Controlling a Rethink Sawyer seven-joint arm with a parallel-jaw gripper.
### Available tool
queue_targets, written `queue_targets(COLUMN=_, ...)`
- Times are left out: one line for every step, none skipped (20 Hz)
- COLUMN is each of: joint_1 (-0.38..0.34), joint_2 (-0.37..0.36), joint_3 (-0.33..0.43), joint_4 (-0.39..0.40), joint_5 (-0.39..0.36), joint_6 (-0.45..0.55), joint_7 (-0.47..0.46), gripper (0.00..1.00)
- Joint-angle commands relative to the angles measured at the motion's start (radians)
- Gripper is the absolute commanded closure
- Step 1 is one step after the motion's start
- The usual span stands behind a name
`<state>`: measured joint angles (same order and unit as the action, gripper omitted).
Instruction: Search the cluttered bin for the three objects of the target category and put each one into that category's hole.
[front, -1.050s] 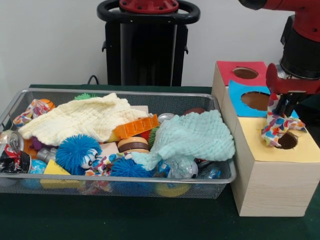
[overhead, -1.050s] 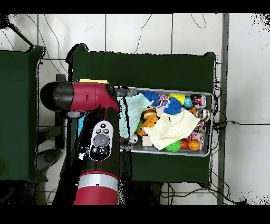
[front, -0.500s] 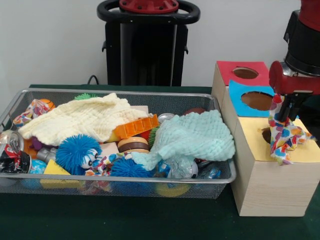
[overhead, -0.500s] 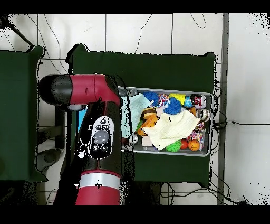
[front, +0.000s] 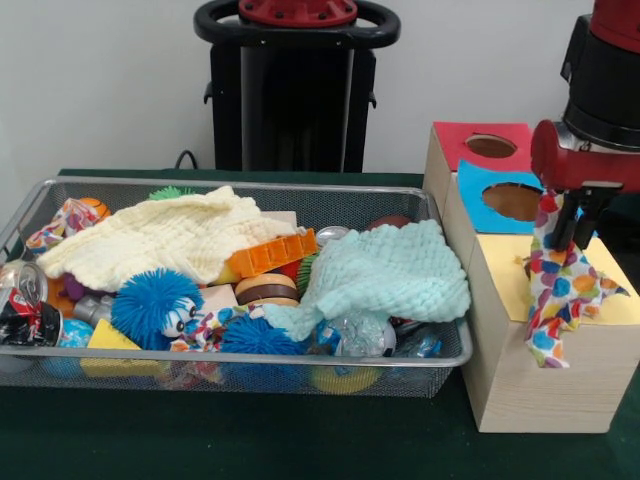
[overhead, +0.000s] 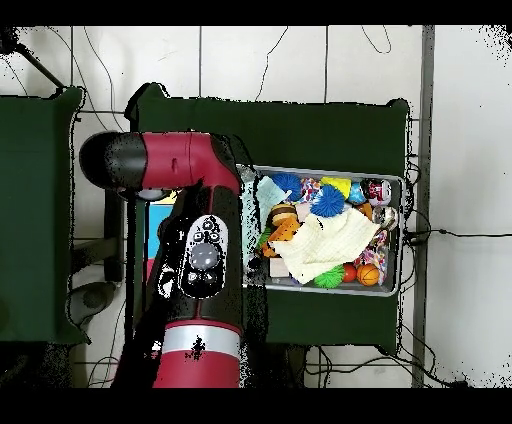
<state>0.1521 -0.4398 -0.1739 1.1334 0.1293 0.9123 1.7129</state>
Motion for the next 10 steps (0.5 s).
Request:
queue_targets(joint_1=-0.052, joint_2=-0.001, joint_3=0.072, joint_4=0.078, joint_5=-0.043, joint_6=-0.146, joint_7=0.064, gripper=1.00)
queue_targets(joint_1=-0.053, joint_2=-0.003, joint_3=0.073, joint_4=0.086, joint_5=-0.042, joint_6=-0.150, joint_7=0.065, gripper=1.00)
queue_targets(joint_1=-0.054, joint_2=-0.001, joint_3=0.072, joint_4=0.083, joint_5=-0.042, joint_6=-0.148, joint_7=0.065, gripper=1.00)
queue_targets(joint_1=-0.054, joint_2=-0.002, joint_3=0.074, joint_4=0.088, joint_5=-0.039, joint_6=-0.147, joint_7=0.067, gripper=1.00)
queue_targets(joint_1=-0.057, joint_2=0.005, joint_3=0.075, joint_4=0.078, joint_5=-0.038, joint_6=-0.142, joint_7=0.065, gripper=1.00)
queue_targets(joint_1=-0.058, joint_2=0.006, joint_3=0.076, joint_4=0.077, joint_5=-0.036, joint_6=-0.142, joint_7=0.066, gripper=1.00)
queue_targets(joint_1=-0.058, joint_2=0.004, joint_3=0.078, joint_4=0.083, joint_5=-0.031, joint_6=-0.139, joint_7=0.069, gripper=1.00)
queue_targets(joint_1=-0.058, joint_2=0.006, joint_3=0.078, joint_4=0.080, joint_5=-0.029, joint_6=-0.132, joint_7=0.072, gripper=1.00)
queue_targets(joint_1=-0.057, joint_2=0.005, joint_3=0.078, joint_4=0.083, joint_5=-0.030, joint_6=-0.137, joint_7=0.073, gripper=1.00)
queue_targets(joint_1=-0.056, joint_2=0.004, joint_3=0.078, joint_4=0.085, joint_5=-0.031, joint_6=-0.143, joint_7=0.073, gripper=1.00)
